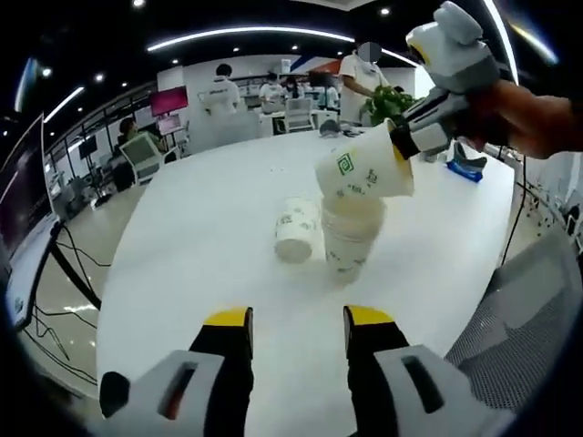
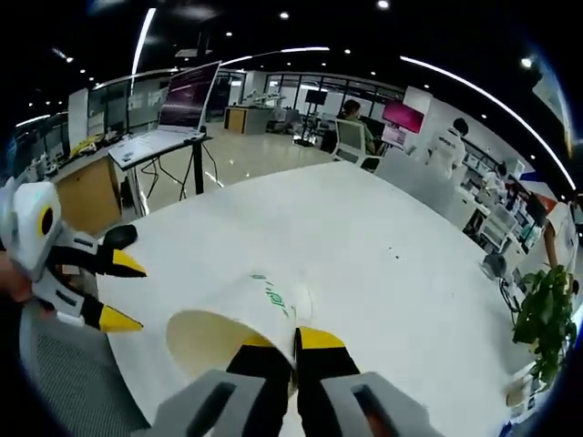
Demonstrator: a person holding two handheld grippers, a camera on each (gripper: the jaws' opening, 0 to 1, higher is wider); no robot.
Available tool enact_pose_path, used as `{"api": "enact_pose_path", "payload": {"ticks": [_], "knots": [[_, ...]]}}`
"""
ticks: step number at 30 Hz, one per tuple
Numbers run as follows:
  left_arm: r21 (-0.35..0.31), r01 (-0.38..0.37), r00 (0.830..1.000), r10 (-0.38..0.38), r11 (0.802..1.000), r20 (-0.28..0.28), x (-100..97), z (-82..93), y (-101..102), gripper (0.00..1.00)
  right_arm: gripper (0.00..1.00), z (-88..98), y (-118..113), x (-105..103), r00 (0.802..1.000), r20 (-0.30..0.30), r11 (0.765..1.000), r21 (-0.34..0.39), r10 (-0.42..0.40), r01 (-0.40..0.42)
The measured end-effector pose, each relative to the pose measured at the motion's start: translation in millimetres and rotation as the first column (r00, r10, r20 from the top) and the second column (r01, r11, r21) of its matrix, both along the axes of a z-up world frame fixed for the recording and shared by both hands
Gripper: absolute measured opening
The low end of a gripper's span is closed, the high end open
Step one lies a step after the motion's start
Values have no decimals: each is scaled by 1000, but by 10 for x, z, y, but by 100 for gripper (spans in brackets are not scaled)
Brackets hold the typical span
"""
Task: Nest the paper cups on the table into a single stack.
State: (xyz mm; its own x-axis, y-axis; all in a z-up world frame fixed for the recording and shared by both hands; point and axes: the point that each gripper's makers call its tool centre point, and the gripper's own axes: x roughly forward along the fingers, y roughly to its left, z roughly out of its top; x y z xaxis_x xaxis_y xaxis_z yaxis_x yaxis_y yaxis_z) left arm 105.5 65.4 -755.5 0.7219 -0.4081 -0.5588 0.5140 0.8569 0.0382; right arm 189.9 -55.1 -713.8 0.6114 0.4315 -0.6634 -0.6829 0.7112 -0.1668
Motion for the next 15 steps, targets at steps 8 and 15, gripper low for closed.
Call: {"api": "enact_pose_path", "payload": {"ticks": [8, 15], "knots": [[13, -10, 1000, 10, 1000, -8, 6, -79, 65, 40, 0, 10, -66, -43, 999, -34, 1000, -11, 15, -15], [26, -24, 1000, 25, 999, -18, 8, -109, 119, 39, 0, -58, -107, -90, 996, -79, 999, -22, 29, -31]]}}
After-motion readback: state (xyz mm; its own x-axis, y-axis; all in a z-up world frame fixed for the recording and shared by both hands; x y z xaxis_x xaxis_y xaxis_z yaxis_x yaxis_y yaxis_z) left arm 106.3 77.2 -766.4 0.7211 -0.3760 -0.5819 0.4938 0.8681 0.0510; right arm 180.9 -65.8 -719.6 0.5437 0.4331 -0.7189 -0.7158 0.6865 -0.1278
